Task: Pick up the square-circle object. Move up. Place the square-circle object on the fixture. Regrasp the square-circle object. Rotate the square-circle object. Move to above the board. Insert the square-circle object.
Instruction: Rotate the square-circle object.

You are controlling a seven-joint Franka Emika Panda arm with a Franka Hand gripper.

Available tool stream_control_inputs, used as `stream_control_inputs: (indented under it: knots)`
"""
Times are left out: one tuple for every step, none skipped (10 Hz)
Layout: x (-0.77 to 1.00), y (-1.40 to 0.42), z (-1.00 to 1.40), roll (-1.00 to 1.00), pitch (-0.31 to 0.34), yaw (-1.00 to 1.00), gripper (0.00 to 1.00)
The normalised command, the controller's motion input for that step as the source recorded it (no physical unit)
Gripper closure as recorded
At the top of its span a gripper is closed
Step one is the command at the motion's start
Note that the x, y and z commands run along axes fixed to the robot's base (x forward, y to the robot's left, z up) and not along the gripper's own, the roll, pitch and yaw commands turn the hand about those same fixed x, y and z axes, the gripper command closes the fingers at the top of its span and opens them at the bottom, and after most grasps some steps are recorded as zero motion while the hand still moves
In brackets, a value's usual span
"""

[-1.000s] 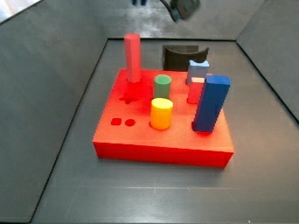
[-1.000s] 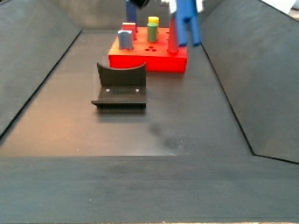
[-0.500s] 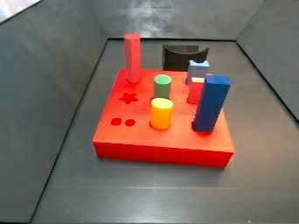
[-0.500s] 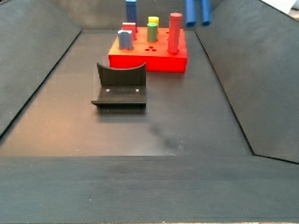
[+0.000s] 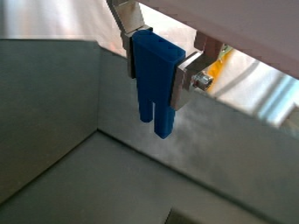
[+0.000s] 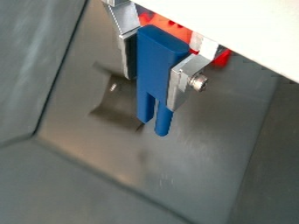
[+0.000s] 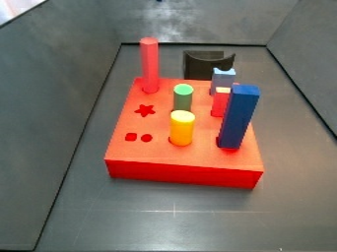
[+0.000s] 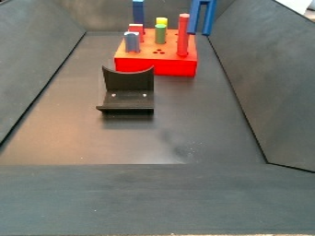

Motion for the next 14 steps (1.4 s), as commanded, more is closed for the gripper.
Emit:
stream_control_inputs:
  knots:
    - [-0.01, 0.02, 0.02, -0.92, 0.26, -1.0, 1.0]
    - [-0.02, 0.02, 0.03, -0.93, 0.331, -1.0, 1.0]
    - [-0.02, 0.02, 0.03, -0.93, 0.366, -1.0, 1.0]
    - [0.0, 0.02, 0.02, -0.95, 0.448, -1.0, 1.0]
    - [0.02, 0.02, 0.02, -0.99, 0.535, -1.0, 1.0]
    - [0.03, 0.03, 0.03, -0.84, 0.524, -0.81, 1.0]
    - [0.04, 0.03, 0.03, -0.68, 0.48, -0.63, 1.0]
    - [0.08, 0.01, 0.01, -0.4, 0.36, -0.34, 1.0]
    - [0.08, 0.02, -0.01, -0.23, 0.233, -0.16, 1.0]
    - [0.06, 0.0, 0.0, -0.03, 0.025, -1.0, 1.0]
    - [0.03, 0.0, 0.01, -0.02, 0.017, -1.0, 1.0]
    - [0.03, 0.0, 0.0, -0.02, 0.019, -1.0, 1.0]
    - [0.03, 0.0, 0.0, -0.02, 0.02, -1.0, 1.0]
    - [0.03, 0.01, 0.0, -0.02, 0.021, -1.0, 1.0]
